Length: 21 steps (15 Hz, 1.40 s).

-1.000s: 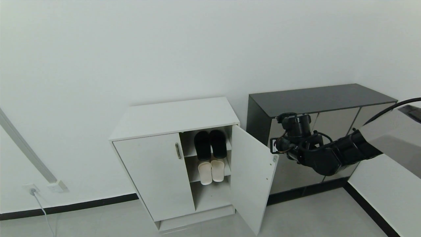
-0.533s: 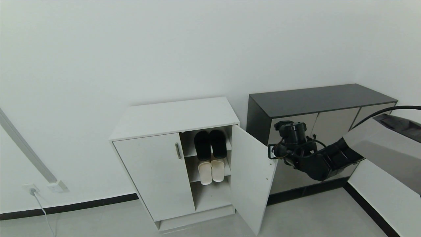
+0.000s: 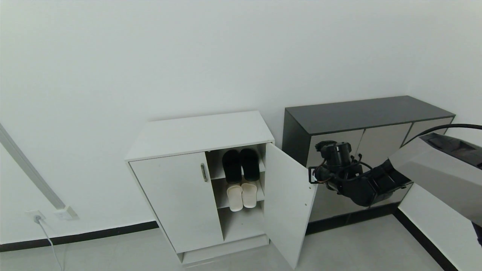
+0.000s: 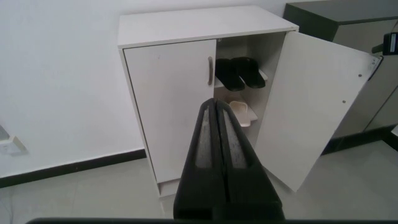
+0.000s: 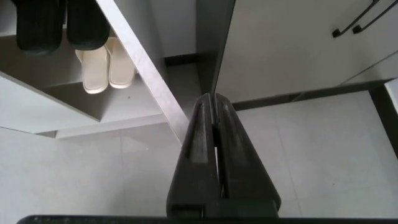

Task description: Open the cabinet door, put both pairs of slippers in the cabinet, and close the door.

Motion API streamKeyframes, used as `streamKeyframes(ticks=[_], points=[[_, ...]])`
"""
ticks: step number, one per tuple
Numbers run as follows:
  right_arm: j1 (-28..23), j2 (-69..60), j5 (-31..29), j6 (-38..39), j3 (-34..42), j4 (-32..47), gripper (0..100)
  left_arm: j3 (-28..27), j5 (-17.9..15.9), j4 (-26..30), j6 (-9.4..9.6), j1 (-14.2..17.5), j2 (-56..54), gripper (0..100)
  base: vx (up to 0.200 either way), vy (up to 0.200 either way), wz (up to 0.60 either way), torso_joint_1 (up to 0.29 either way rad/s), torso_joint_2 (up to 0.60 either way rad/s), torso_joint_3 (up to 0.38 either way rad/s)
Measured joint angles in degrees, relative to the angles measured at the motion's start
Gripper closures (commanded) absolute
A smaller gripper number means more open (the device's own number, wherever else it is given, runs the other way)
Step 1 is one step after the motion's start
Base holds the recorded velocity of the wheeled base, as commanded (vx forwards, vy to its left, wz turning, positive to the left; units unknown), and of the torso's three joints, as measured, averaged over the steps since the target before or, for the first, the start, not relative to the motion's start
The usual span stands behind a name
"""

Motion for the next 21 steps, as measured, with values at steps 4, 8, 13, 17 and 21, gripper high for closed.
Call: streamKeyframes(ticks=[4, 8, 13, 17, 21], points=[[1.5, -0.2, -0.1, -0.1, 0.9, 0.2, 100, 0.0, 0.0, 0.0, 0.00, 0.0, 0.0, 100, 0.000, 0.000, 0.00, 0.000, 0.00, 0.000], [4.7, -1.0, 0.0, 0.0, 2.8, 0.1, 100, 0.0, 0.0, 0.0, 0.00, 0.0, 0.0, 100, 0.000, 0.000, 0.00, 0.000, 0.00, 0.000], [11.1, -5.2, 1.8, 2.1, 7.4, -1.1, 100, 0.0, 0.0, 0.0, -0.02, 0.0, 0.0, 100, 0.000, 0.000, 0.00, 0.000, 0.00, 0.000], [14.5, -9.9, 4.6, 2.3, 12.5, -2.9, 100, 0.0, -0.1, 0.0, 0.00, 0.0, 0.0, 100, 0.000, 0.000, 0.00, 0.000, 0.00, 0.000], [15.9, -11.9, 4.8, 1.0, 15.0, -3.6, 100, 0.0, -0.1, 0.0, 0.00, 0.0, 0.0, 100, 0.000, 0.000, 0.00, 0.000, 0.00, 0.000]])
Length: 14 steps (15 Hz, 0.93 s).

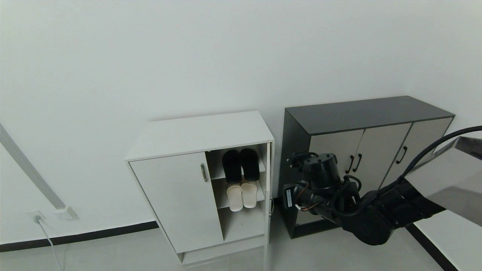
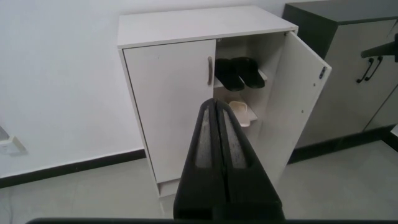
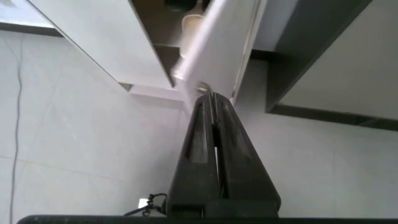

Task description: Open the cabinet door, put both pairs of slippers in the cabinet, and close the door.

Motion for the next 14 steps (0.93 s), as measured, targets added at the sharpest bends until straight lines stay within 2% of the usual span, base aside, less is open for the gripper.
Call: streamKeyframes(ticks=[4, 8, 13, 14], points=[[0.1, -0.5, -0.1, -0.6, 1.1, -0.1, 100, 0.0, 0.0, 0.0, 0.06, 0.0, 0.0, 100, 0.000, 0.000, 0.60, 0.004, 0.00, 0.000], [0.3, -0.6, 0.1, -2.4, 3.7, -5.2, 100, 0.0, 0.0, 0.0, 0.01, 0.0, 0.0, 100, 0.000, 0.000, 0.00, 0.000, 0.00, 0.000], [-0.4, -1.2, -0.7, -5.0, 6.8, -8.2, 100, 0.0, -0.1, 0.0, 0.00, 0.0, 0.0, 100, 0.200, 0.000, 0.00, -0.007, 0.00, 0.002], [-1.1, -1.8, -0.8, -5.2, 7.4, -8.2, 100, 0.0, -0.2, 0.0, 0.00, 0.0, 0.0, 100, 0.000, 0.000, 0.00, 0.000, 0.00, 0.000]])
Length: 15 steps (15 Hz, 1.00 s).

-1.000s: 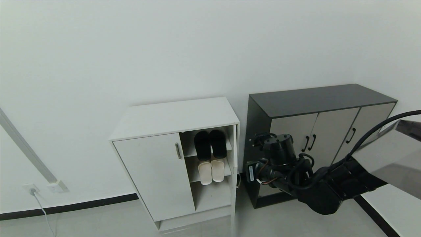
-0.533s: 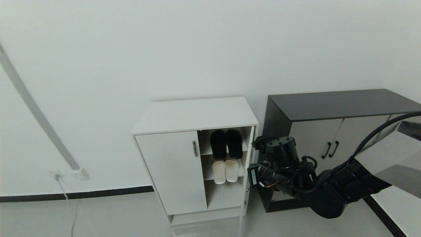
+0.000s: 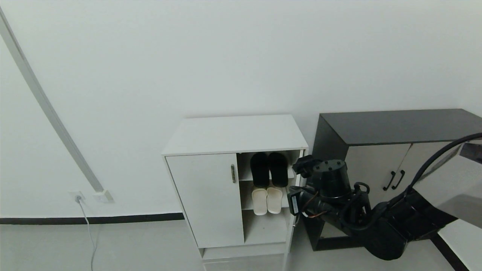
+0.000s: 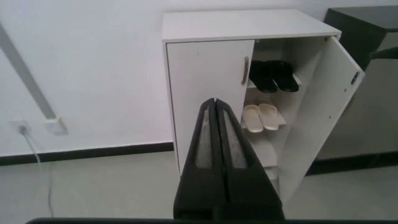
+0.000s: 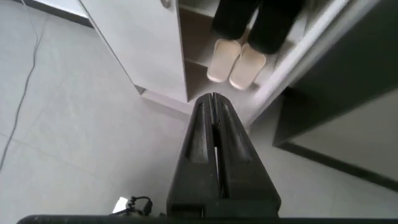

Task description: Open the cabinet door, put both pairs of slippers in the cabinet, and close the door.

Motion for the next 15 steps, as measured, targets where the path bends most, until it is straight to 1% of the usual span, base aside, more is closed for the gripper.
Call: streamKeyframes(ticks=[4, 7, 12, 15], points=[[-2.4, -3.4, -0.7, -2.0, 3.8, 1.3, 100, 0.0, 0.0, 0.1, 0.00, -0.1, 0.0, 100, 0.000, 0.000, 0.00, 0.000, 0.00, 0.000], [-3.4, -4.5, -0.7, -2.0, 5.7, 3.2, 100, 0.0, 0.0, 0.0, 0.00, 0.0, 0.0, 100, 0.000, 0.000, 0.00, 0.000, 0.00, 0.000], [-5.0, -1.6, -0.7, -1.9, 5.5, 3.3, 100, 0.0, 0.0, 0.0, 0.00, 0.0, 0.0, 100, 0.000, 0.000, 0.00, 0.000, 0.00, 0.000], [-5.8, 1.5, -0.7, -1.9, 3.6, 3.2, 100, 0.0, 0.0, 0.0, 0.00, 0.0, 0.0, 100, 0.000, 0.000, 0.00, 0.000, 0.00, 0.000]])
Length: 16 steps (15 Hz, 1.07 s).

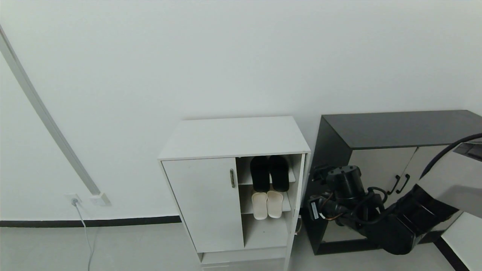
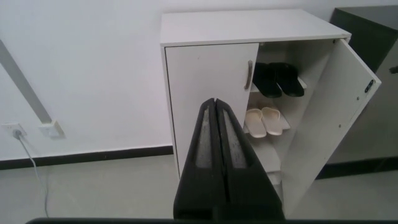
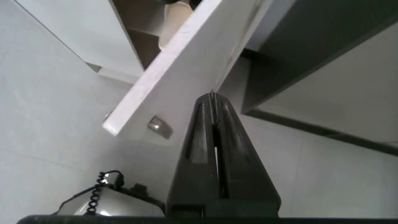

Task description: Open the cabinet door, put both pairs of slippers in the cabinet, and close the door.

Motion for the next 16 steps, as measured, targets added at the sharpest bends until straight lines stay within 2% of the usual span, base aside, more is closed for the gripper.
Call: streamKeyframes(ticks=[8, 10, 16], points=[[-0.1, 8.8, 0.7, 1.0, -11.0, -0.6, 100, 0.0, 0.0, 0.0, 0.00, 0.0, 0.0, 100, 0.000, 0.000, 0.00, 0.000, 0.00, 0.000], [0.6, 10.4, 1.4, 2.8, -12.8, -5.5, 100, 0.0, 0.0, 0.0, 0.00, 0.0, 0.0, 100, 0.000, 0.000, 0.00, 0.000, 0.00, 0.000], [2.3, 16.8, 2.0, 3.1, -20.3, -6.5, 100, 0.0, 0.0, 0.0, 0.00, 0.0, 0.0, 100, 0.000, 0.000, 0.00, 0.000, 0.00, 0.000]])
